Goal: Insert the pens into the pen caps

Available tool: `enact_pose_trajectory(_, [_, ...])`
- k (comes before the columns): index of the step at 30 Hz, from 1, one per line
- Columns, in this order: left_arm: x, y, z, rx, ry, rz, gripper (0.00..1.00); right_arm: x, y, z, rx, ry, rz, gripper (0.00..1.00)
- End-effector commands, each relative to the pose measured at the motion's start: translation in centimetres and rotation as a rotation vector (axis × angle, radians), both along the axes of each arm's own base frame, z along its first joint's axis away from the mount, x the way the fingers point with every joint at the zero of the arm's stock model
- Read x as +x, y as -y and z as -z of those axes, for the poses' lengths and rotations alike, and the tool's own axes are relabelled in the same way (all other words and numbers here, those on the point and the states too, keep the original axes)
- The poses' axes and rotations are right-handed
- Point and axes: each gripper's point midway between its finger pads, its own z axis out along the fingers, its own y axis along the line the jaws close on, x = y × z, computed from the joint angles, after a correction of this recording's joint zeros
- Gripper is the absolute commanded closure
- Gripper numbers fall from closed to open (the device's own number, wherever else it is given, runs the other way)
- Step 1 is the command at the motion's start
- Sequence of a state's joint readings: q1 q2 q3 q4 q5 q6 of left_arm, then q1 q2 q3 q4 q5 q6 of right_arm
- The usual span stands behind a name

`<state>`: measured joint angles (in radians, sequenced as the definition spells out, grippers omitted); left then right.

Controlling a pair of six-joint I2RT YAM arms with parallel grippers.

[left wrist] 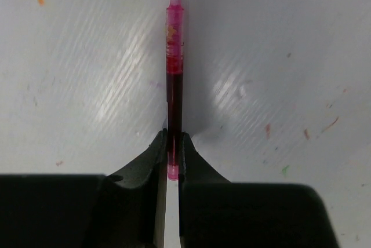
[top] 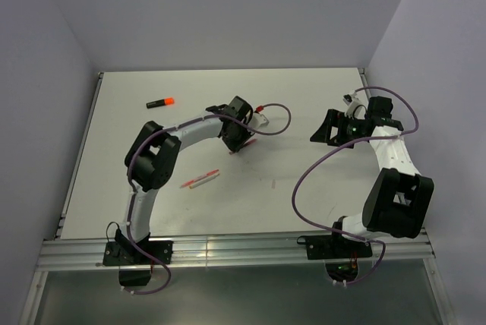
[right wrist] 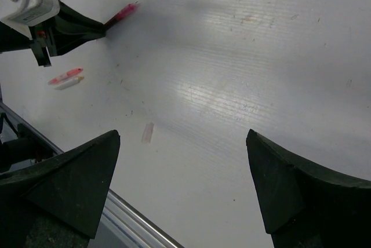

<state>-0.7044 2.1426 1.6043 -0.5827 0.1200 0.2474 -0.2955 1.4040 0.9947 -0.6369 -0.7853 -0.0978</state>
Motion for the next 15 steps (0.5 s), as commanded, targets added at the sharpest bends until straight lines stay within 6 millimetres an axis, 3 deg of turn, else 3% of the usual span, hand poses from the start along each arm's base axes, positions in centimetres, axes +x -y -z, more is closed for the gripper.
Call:
enact_pose_trajectory(1, [-5.1, -7.3, 3.6, 0.228, -0.203, -0.007, 0.95, 0.9, 0.2, -1.0, 0.010, 0.033, -0.005, 0.03])
enact_pose_trajectory(6, [-5.0, -7.2, 3.4, 0.228, -0.205, -0.010, 0.75, 1.1, 0.2, -1.1, 0.018, 0.031, -0.004, 0.03])
enact_pose_trajectory(9, [-3.4, -5.9, 2.9, 0.216, -0.188, -0.016, 0.68, 1.1, 0.1, -1.0, 0.023, 0.026, -0.006, 0.03])
enact_pose_trajectory(10, [-2.1, -4.9, 1.9, 0.192, -0.159, -0.023, 0.68, 1.1, 0.1, -1.0, 0.023, 0.026, -0.005, 0.03])
enact_pose_trajectory(15, [-0.1, -3.4, 2.4, 0.203, -0.163, -0.021, 0.66, 1.2, 0.2, -1.2, 0.013, 0.034, -0.004, 0.03])
